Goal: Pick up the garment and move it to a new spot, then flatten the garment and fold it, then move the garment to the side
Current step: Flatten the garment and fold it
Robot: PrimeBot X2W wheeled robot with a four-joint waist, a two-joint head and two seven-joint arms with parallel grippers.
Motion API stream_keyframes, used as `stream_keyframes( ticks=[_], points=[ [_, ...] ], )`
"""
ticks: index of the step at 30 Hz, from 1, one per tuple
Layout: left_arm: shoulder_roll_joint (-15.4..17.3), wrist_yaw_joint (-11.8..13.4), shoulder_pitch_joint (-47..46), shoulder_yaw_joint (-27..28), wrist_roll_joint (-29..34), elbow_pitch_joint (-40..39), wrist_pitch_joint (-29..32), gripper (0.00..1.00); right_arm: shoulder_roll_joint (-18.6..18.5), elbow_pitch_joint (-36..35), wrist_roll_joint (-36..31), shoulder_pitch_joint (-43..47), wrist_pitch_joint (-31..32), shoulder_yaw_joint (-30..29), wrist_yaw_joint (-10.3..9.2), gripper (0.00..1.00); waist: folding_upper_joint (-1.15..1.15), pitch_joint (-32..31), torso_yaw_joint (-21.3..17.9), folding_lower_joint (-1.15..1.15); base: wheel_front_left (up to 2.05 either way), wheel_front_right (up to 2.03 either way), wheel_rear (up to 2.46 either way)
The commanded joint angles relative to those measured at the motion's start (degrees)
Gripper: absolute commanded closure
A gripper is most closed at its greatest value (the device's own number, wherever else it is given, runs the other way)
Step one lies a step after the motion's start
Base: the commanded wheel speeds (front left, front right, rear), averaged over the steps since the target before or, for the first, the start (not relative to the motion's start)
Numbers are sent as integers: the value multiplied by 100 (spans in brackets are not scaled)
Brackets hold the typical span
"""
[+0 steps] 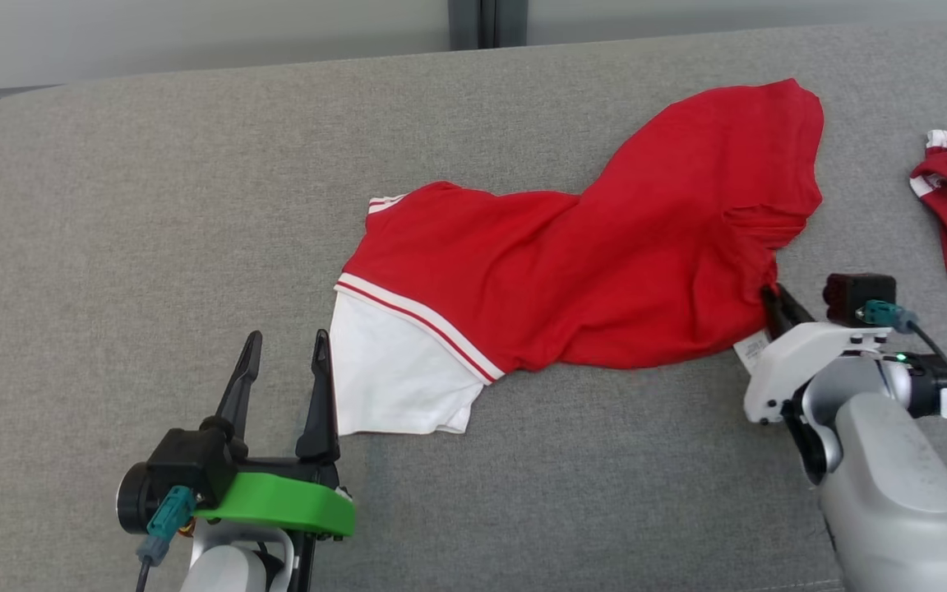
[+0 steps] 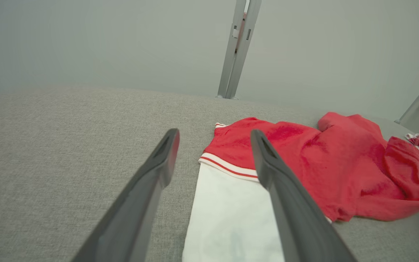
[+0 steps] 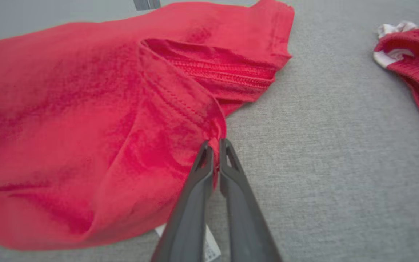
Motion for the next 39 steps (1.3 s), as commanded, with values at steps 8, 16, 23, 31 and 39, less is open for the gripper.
stream_keyframes(
  ticks=[8,16,23,31,39],
  points=[
    [17,25,80,-21,5,-46,3,0,-369,-954,-465,782,144,-735,-11,100,0,-63,-209,0,0,0,0],
    [18,-16,18,-94,2,-11,3,0,-65,-1772,-787,1324,343,-1091,-11,0,0,-29,-326,0,0,0,0],
    [18,-2,77,-158,-47,40,3,0,113,-2179,-645,1699,146,-1132,-11,0,0,-164,-275,0,0,0,0],
    [18,7,167,-219,-132,81,3,0,148,-2747,-259,1976,-330,-712,-11,0,0,-532,-250,0,0,0,0],
    [18,49,351,-318,-267,165,3,0,149,-3044,120,2192,-685,-119,-11,0,0,-951,-168,0,0,0,0]
  ],
)
